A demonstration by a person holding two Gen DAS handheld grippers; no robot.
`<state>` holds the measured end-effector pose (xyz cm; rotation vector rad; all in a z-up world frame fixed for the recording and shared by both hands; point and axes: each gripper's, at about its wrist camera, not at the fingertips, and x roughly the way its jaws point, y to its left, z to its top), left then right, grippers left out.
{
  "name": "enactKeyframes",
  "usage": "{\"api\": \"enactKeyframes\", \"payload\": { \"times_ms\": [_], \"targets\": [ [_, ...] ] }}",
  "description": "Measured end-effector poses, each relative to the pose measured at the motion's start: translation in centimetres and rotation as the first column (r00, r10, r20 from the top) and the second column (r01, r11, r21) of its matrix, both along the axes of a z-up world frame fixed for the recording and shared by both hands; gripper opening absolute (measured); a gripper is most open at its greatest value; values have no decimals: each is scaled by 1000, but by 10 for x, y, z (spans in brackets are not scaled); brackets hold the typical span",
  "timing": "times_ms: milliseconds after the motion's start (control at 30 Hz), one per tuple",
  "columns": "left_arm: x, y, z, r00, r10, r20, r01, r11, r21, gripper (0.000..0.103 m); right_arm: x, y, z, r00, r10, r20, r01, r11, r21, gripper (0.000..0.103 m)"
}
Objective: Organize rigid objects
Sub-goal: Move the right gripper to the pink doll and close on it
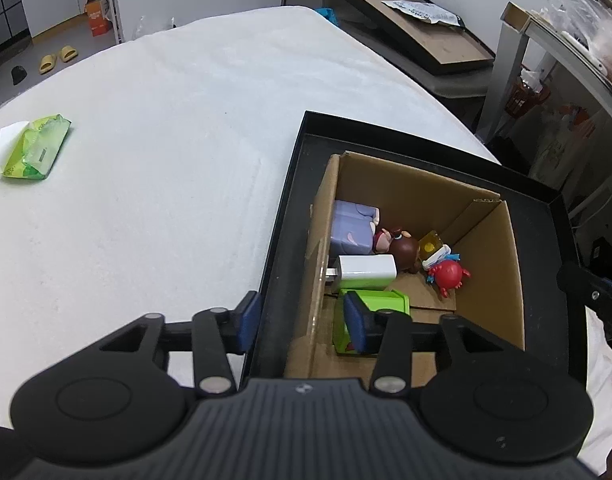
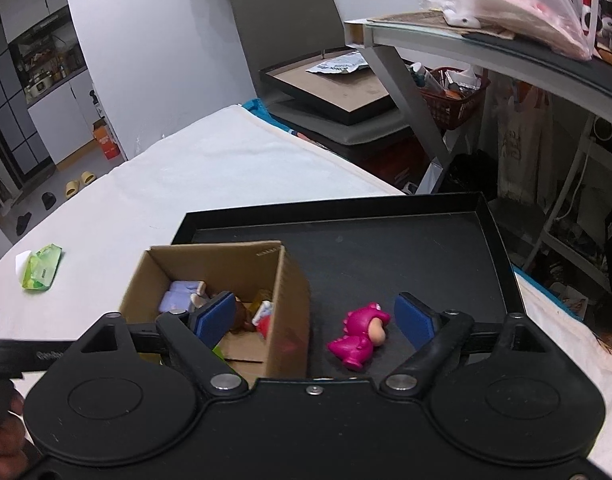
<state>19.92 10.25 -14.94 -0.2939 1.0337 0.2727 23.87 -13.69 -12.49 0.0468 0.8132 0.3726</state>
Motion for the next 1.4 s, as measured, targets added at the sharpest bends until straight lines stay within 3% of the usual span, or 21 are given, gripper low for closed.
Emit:
{"api": "enactKeyframes", "payload": {
  "times_ms": [133,533,967,1033,1200,1300,1333,1400],
  "targets": [
    [4,-7,-1,1000,2,-27,-1,999,46,56,5,-9,-10,1000,4,-4,-4,1000,13,87],
    [19,-25,-6,996,-16,-83,26,993,115,61,22,-22,-45,999,41,-9,-41,999,30,87],
    [41,-41,-30,989,-17,-145,42,985,168,62,55,-26,-94,990,21,-140,-14,998,54,87],
    [42,-43,-31,991,-8,-133,32,983,179,68,58,-27,-98,989,25,-145,-16,998,62,87],
    [45,-47,-31,991,10,-136,15,982,188,68,65,-28,-109,983,32,-183,-23,998,52,86],
    [45,-50,-30,990,5,-139,23,980,198,68,63,-23,-111,985,52,-161,-51,999,11,67],
    [45,-51,-30,990,5,-142,24,979,200,68,61,-22,-110,986,63,-153,-65,998,-11,43],
    [43,-52,-30,990,2,-144,27,980,200,68,62,-24,-109,985,58,-162,-60,998,-4,41]
  ]
}}
